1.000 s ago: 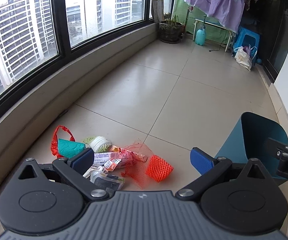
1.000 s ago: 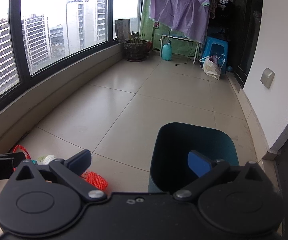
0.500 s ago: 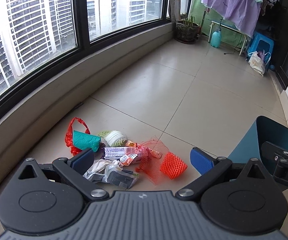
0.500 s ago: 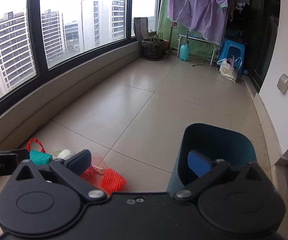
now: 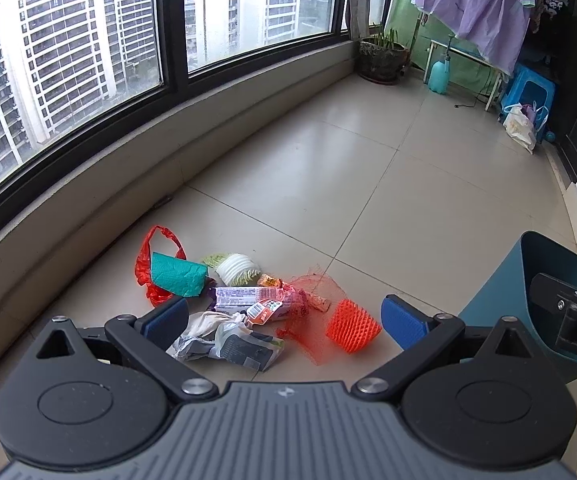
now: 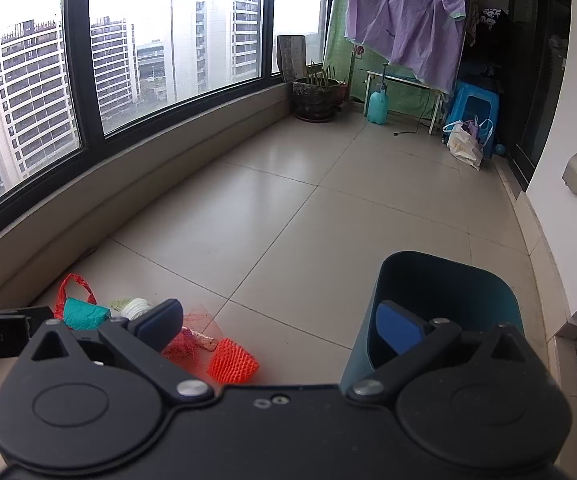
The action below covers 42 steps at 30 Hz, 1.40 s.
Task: Collect trash
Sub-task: 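Move the right tool to the teal bin rim and close on it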
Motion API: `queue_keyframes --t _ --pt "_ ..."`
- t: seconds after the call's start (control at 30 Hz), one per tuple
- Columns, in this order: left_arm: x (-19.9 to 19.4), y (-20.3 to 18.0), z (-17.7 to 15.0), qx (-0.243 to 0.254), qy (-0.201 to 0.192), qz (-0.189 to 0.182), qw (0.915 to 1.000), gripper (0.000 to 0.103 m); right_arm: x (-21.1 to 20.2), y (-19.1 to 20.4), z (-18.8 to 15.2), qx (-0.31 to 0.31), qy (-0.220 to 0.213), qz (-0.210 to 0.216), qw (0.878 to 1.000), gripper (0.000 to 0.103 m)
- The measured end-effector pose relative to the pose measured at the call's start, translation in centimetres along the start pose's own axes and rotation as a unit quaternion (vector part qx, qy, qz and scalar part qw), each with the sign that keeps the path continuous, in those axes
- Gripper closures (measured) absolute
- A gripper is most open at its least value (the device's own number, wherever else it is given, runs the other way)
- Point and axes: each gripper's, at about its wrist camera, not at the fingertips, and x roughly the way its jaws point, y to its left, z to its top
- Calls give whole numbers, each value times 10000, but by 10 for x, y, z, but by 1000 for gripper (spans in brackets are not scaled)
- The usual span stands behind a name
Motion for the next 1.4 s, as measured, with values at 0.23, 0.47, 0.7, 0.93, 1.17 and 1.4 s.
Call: queue_keyframes --t 0.23,0.47,0.7,0.93,1.17,1.4 --pt "5 -3 2 61 52 -44 10000 0 8 -10 1 55 64 -144 9999 0" --pt "16 -9 -1 148 177 -24 9997 0 19 -50 2 227 258 -488 9982 1" --pt "25 -18 -9 244 318 41 9992 0 24 -102 -4 365 508 -727 9954 1" --pt "28 -32 -18 442 365 56 9983 0 41 -154 -25 573 762 -999 9904 3" --pt "30 -38 -25 594 399 157 9973 0 76 -203 -42 602 1167 -1160 9845 14" --pt "32 -43 -26 681 418 202 9966 0 109 -246 -64 921 1523 -1212 9765 29"
